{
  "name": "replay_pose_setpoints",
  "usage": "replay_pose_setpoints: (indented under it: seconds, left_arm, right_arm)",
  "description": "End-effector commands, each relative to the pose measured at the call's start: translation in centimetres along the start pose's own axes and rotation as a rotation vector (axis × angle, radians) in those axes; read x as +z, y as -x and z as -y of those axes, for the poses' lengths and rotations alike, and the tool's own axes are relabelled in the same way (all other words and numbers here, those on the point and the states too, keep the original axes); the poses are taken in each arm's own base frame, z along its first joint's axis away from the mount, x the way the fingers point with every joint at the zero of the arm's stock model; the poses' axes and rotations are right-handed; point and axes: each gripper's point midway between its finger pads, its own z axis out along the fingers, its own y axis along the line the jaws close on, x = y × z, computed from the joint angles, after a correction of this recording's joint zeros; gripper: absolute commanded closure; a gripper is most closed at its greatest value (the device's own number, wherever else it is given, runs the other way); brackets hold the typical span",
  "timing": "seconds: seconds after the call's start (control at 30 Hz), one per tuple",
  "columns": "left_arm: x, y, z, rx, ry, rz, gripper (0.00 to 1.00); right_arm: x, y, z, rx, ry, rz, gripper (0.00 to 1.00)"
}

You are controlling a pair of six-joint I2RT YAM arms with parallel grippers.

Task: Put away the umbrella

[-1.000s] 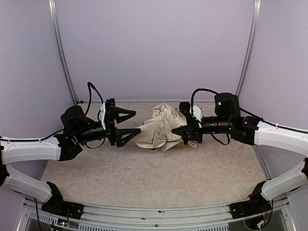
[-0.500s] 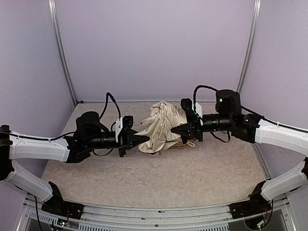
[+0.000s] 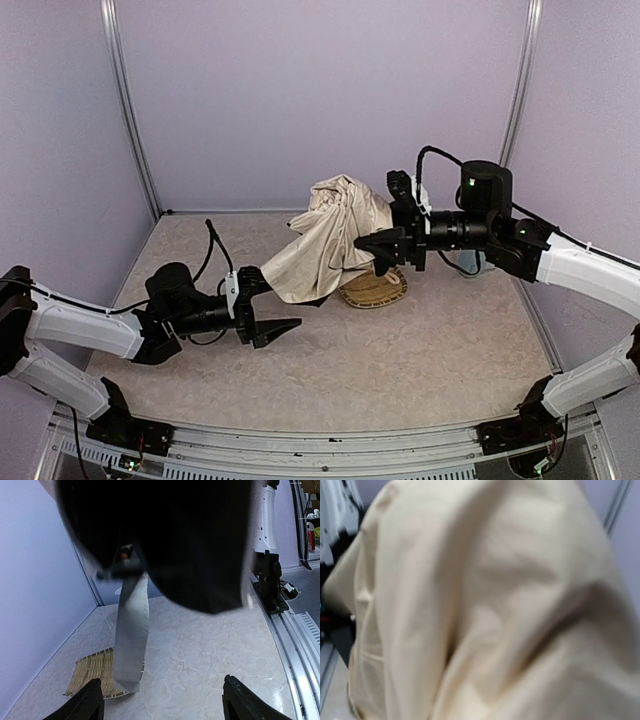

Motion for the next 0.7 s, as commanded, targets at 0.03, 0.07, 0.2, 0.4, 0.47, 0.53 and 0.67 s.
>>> replay_pose_setpoints:
  seconds: [0.03, 0.07, 0.2, 0.4, 0.47, 0.53, 0.67]
  left_arm:
    - [-0.7, 2.4, 0.7, 0.101, -0.050, 0.144, 0.21]
    - [-0.1, 1.8, 0.7, 0.096, -0.051, 0.127, 0.21]
    - [1.7, 2.5, -0.8, 0.095, -0.017, 0.173, 0.21]
    - [4.9, 1.9, 1.1, 0.067, -0.201, 0.166, 0.16]
    - [5.2, 1.8, 3.0, 0.053, -0.291, 0.177, 0.17]
    - [4.9, 1.5, 4.5, 0.043, -0.361, 0.189, 0.24]
    - [4.7, 1.0, 5.3, 0.003, -0.438, 0.176, 0.60]
  right_arm:
    - [-2.1, 7.0, -1.4, -0.131, 0.093, 0.177, 1.00]
    - [-2.2, 7.2, -1.9, -0.142, 0.117, 0.185, 1.00]
    - [-2.5, 7.7, -3.0, -0.167, 0.181, 0.205, 1.00]
    - [-2.3, 7.7, -3.2, -0.162, 0.209, 0.205, 1.00]
    - [-2.3, 7.6, -3.1, -0.165, 0.200, 0.201, 1.00]
    - [-2.3, 7.5, -2.9, -0.175, 0.187, 0.198, 1.00]
    - [-1.8, 6.8, -2.2, -0.165, 0.160, 0.167, 1.00]
